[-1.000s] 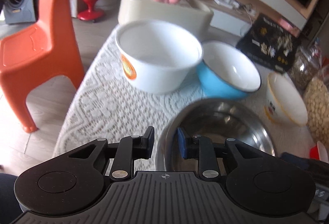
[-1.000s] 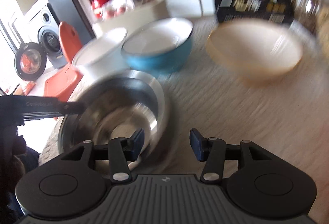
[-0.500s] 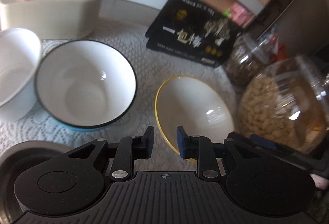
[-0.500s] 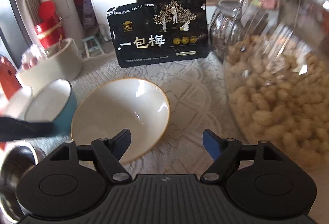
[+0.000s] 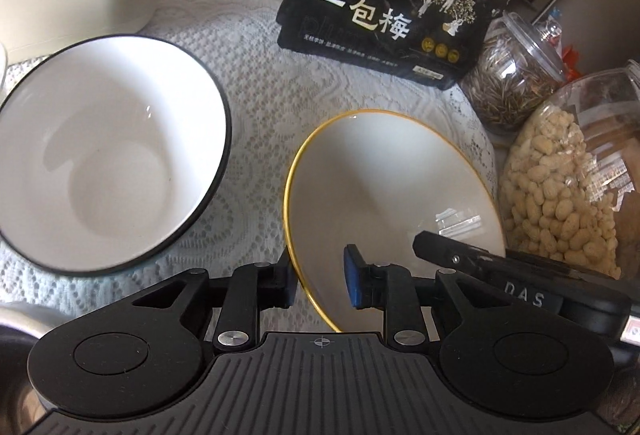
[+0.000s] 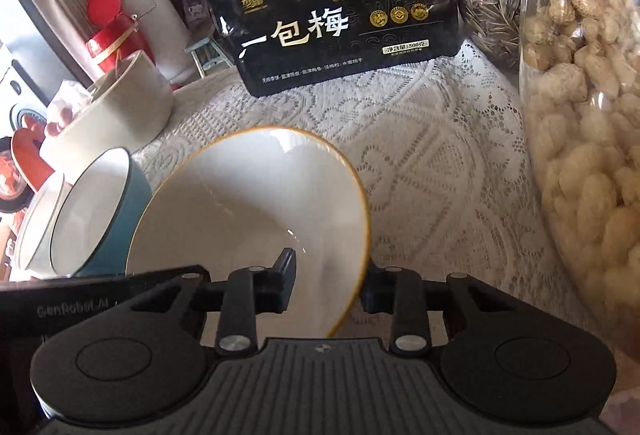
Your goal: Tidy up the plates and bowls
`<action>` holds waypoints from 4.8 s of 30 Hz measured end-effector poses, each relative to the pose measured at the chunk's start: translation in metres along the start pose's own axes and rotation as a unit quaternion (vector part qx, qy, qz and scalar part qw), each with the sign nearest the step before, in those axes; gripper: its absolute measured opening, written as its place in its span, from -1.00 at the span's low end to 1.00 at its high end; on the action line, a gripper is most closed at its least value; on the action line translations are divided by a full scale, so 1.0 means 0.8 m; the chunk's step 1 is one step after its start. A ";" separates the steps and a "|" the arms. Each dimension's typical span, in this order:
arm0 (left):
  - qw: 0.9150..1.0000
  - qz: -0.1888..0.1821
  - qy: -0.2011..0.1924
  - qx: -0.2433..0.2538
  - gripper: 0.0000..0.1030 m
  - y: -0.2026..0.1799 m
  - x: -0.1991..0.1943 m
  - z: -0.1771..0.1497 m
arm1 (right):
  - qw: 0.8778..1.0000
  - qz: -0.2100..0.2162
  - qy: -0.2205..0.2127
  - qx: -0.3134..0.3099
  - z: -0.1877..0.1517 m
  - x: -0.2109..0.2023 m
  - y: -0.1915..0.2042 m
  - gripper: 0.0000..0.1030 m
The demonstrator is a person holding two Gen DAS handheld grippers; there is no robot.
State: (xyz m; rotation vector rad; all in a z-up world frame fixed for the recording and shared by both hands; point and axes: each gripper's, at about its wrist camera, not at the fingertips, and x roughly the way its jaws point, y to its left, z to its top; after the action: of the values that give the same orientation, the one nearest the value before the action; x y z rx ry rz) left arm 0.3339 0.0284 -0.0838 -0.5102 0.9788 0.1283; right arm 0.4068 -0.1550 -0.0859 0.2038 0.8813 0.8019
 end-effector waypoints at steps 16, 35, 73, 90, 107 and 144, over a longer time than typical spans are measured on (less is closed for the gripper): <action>0.998 -0.021 0.052 0.028 -0.42 0.013 -0.074 -0.101 | 0.998 0.005 0.046 -0.048 -0.108 -0.076 0.030 -0.34; 0.999 -0.015 0.036 0.015 -0.43 0.024 -0.118 -0.132 | 0.997 0.013 0.050 -0.049 -0.119 -0.081 0.039 -0.32; 0.996 -0.011 -0.072 0.054 -0.43 0.157 -0.125 0.106 | 0.996 -0.055 0.028 -0.060 0.022 -0.051 0.172 -0.24; 0.991 0.069 -0.017 0.112 -0.41 0.159 -0.037 0.128 | 0.989 0.025 0.145 0.018 0.023 0.099 0.216 -0.16; 0.991 0.029 -0.002 0.133 -0.22 0.123 -0.032 0.110 | 0.986 -0.001 0.164 -0.016 0.026 0.093 0.193 -0.31; 0.988 -0.066 0.117 0.079 -0.33 0.113 0.008 0.077 | 0.990 -0.028 0.139 0.027 0.035 0.076 0.128 -0.28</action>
State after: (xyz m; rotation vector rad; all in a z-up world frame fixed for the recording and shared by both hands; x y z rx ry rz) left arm 0.3545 0.1354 -0.0933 -0.4486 1.1698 -0.1307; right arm 0.3953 -0.0371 -0.0571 0.1157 1.1671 0.7644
